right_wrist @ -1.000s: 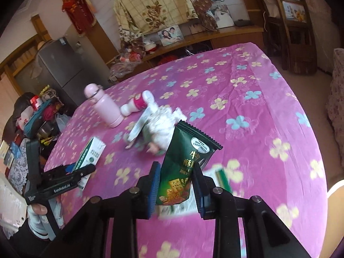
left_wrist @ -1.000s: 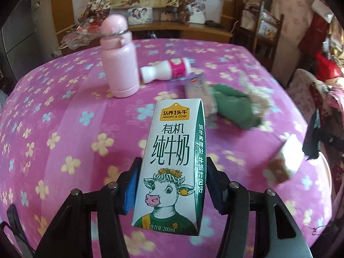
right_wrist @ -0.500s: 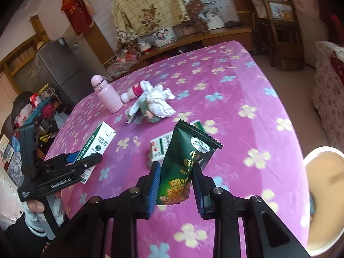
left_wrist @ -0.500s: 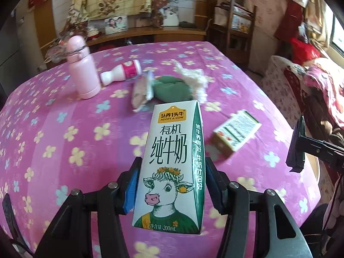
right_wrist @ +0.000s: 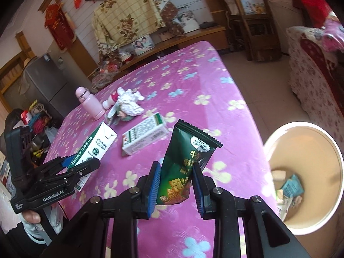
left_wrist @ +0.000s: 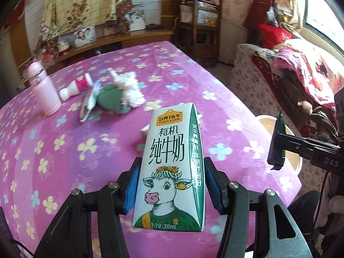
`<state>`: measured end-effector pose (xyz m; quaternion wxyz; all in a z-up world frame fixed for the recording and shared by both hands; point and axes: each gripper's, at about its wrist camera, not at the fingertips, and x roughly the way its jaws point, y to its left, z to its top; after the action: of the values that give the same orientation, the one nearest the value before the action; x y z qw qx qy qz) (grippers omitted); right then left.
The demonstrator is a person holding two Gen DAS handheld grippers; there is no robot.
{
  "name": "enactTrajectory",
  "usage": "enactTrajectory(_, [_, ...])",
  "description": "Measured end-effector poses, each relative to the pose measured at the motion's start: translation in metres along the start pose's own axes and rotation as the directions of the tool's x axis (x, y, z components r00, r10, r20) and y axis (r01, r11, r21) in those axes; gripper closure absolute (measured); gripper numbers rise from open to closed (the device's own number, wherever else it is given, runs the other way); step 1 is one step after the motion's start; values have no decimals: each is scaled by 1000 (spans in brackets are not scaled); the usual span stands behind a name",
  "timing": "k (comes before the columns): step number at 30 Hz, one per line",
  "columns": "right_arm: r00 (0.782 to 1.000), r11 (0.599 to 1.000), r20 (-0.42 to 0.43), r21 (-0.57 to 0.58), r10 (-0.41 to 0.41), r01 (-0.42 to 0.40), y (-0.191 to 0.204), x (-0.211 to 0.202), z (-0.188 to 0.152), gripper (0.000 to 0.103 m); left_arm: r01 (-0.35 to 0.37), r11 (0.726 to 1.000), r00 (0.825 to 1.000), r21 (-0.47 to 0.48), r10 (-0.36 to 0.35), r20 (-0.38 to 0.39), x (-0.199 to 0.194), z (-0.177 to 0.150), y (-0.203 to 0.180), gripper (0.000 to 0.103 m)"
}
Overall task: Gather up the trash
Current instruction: 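Lift and carry the milk carton and snack bag over the white bin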
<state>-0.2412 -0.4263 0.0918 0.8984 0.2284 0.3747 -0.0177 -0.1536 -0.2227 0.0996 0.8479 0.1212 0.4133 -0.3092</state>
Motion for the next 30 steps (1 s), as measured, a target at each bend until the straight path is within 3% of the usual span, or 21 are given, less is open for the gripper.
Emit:
enactTrajectory(17, [990, 983, 48, 135, -129, 122, -83, -54, -12, 71, 106, 985, 994, 132, -104, -28, 22, 14, -103, 46])
enactTrajectory(30, [977, 952, 56, 242, -207, 188, -146, -76, -21, 71, 191, 968, 981, 161, -182, -68, 47, 28, -158, 46])
